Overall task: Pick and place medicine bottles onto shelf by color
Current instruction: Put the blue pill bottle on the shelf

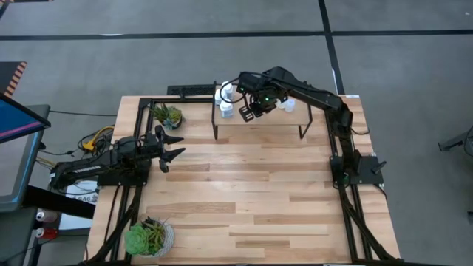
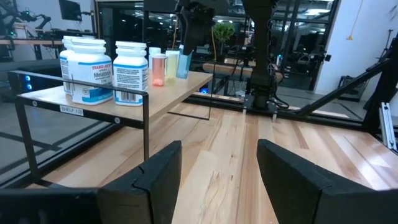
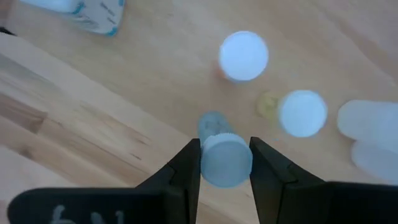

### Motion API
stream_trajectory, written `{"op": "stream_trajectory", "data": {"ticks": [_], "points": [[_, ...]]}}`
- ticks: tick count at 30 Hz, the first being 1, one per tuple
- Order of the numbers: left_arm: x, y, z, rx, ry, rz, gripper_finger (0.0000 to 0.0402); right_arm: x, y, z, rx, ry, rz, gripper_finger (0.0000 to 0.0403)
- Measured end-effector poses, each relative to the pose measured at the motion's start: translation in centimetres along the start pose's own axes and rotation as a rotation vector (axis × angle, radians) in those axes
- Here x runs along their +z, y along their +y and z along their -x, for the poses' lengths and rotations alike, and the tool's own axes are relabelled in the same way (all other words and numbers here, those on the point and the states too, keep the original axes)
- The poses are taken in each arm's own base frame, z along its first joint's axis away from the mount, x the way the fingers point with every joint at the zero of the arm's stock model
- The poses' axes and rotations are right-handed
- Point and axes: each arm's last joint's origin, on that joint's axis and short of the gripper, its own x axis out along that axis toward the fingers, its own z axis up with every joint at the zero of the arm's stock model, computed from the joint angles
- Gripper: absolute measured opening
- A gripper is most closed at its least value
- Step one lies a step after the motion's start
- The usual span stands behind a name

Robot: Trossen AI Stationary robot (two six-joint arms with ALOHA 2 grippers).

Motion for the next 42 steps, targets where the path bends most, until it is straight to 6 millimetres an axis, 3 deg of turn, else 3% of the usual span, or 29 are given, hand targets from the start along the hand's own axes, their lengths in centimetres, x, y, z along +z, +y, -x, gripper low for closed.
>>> {"op": "stream_trajectory", "data": {"ticks": [19, 23, 27, 42], "points": [[0.0, 0.0, 0.0, 0.000, 0.000, 0.000, 0.0197, -0.1, 0.2, 0.0, -0.001, -0.003, 0.021, 0.0118], [0.0, 0.0, 0.0, 0.000, 0.000, 0.000, 0.0197, 0.1, 0.8, -1.6, -0.024, 0.029, 0.040, 0.0118], [0.0, 0.0, 0.0, -0.001, 0.000, 0.000, 0.0197, 0.3, 1.1, -1.9, -0.002, 0.040, 0.047, 0.0118], [0.0, 0.0, 0.0, 0.000, 0.004, 0.000, 0.0197, 0.7, 0.5, -1.5, 0.001, 0.035, 0.014, 0.0123]]}}
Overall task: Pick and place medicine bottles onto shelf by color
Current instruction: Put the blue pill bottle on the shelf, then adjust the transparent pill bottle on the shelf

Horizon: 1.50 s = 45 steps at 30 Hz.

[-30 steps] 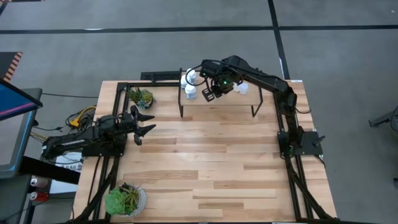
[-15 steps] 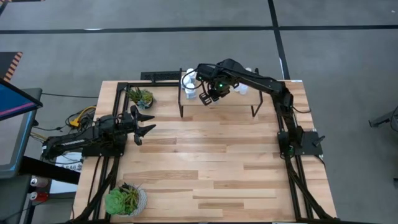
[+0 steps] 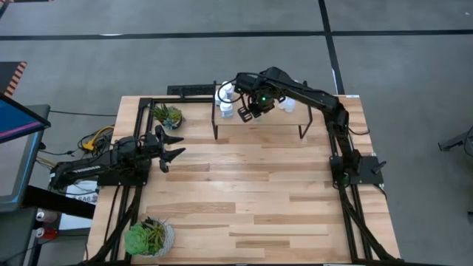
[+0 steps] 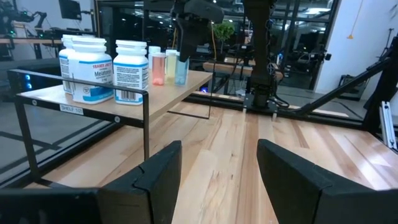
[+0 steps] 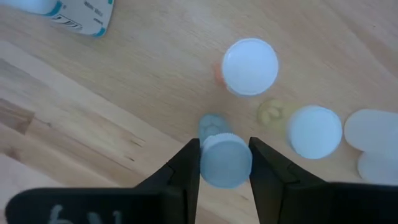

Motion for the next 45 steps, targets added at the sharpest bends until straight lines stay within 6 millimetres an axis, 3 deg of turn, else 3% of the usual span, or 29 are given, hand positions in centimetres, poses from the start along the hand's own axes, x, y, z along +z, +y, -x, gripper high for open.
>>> {"op": "stream_trajectory", "data": {"ticks": [13, 25, 31, 38, 45], "points": [[0.0, 0.0, 0.0, 0.000, 0.000, 0.000, 0.0197, 0.2, -0.2, 0.0, -0.001, 0.000, -0.007, 0.0162], [0.0, 0.0, 0.0, 0.000, 0.000, 0.000, 0.0197, 0.2, -0.2, 0.2, 0.003, -0.006, -0.019, 0.0238], [0.0, 0.0, 0.0, 0.000, 0.000, 0.000, 0.0197, 0.4, -0.3, 2.3, 0.054, -0.077, -0.033, 0.0236], [0.0, 0.0, 0.0, 0.000, 0.000, 0.000, 0.0197, -1.2, -1.6, 6.0, 0.077, -0.163, -0.060, 0.0215], [0.0, 0.0, 0.0, 0.000, 0.000, 0.000, 0.0197, -2.4, -5.1, 10.4, 0.023, -0.342, -0.177, 0.0172]]}}
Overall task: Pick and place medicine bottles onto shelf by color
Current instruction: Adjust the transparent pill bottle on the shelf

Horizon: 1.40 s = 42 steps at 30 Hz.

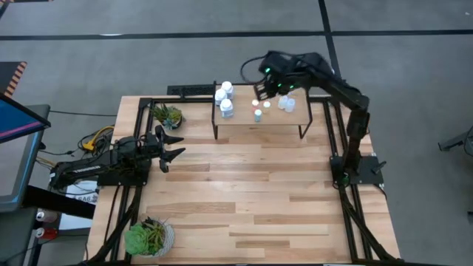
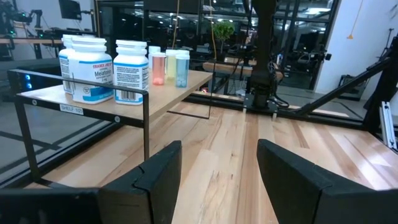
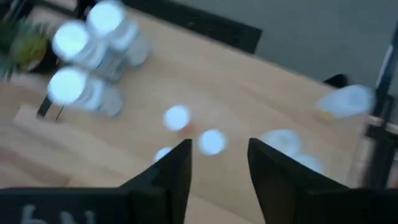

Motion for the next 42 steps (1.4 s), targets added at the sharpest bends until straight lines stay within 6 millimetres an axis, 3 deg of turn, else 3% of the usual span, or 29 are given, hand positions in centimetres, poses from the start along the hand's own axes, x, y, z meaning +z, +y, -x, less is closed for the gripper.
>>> {"op": "stream_trajectory", "data": {"ticks": [5, 11, 18, 23, 30, 42], "points": [[0.0, 0.0, 0.0, 0.000, 0.000, 0.000, 0.0197, 1.9, -3.3, -0.6, -0.041, 0.005, -0.074, 0.0128], [0.0, 0.0, 0.0, 0.000, 0.000, 0.000, 0.0197, 4.3, -8.2, -3.7, -0.126, 0.077, -0.146, 0.0082], [0.0, 0.0, 0.0, 0.000, 0.000, 0.000, 0.0197, 5.3, -13.1, -7.1, -0.183, 0.189, -0.194, 0.0055], [0.0, 0.0, 0.0, 0.000, 0.000, 0.000, 0.0197, 5.7, -15.3, -9.5, -0.199, 0.199, -0.217, 0.0041], [0.0, 0.0, 0.0, 0.000, 0.000, 0.000, 0.0197, 5.5, -16.0, -12.4, -0.150, 0.195, -0.208, 0.0016], [0.0, 0.0, 0.0, 0.000, 0.000, 0.000, 0.0197, 4.7, -15.5, -13.8, -0.115, 0.242, -0.194, 0.0013]]}}
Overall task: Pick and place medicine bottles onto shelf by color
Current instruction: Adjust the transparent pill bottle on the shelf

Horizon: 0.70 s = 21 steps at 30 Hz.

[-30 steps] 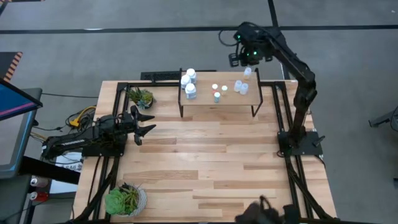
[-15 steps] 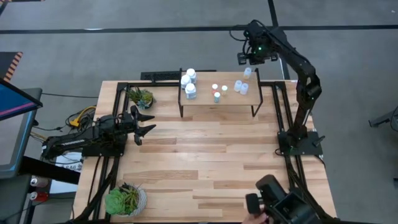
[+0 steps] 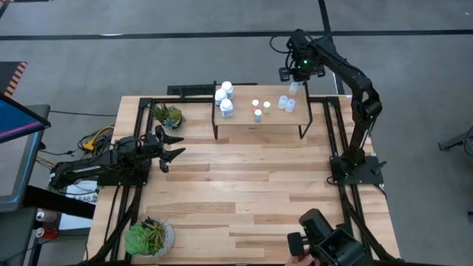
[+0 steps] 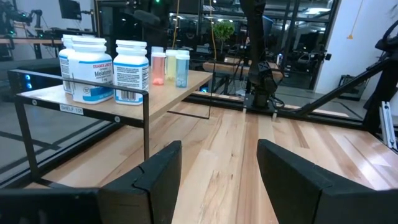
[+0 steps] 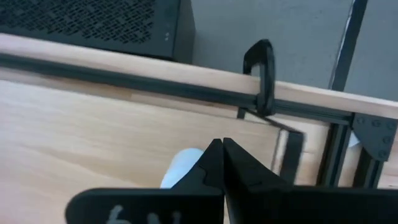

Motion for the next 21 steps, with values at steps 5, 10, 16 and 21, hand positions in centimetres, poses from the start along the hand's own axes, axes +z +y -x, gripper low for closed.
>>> {"op": "stream_trajectory", "data": {"ticks": [5, 10, 16, 21], "points": [[0.0, 0.0, 0.0, 0.000, 0.000, 0.000, 0.0197, -0.5, 0.9, 0.1, 0.009, 0.010, 0.028, 0.0013], [0.0, 0.0, 0.0, 0.000, -0.001, 0.000, 0.0197, -1.3, 1.6, 0.2, 0.011, 0.053, 0.055, 0.0013], [0.0, 0.0, 0.0, 0.000, 0.000, 0.000, 0.0196, -1.8, 2.3, 0.2, 0.019, 0.063, 0.054, 0.0013], [0.0, 0.0, 0.0, 0.000, 0.000, 0.000, 0.0197, -2.1, 3.0, 0.3, 0.025, 0.061, 0.063, 0.0013]]}}
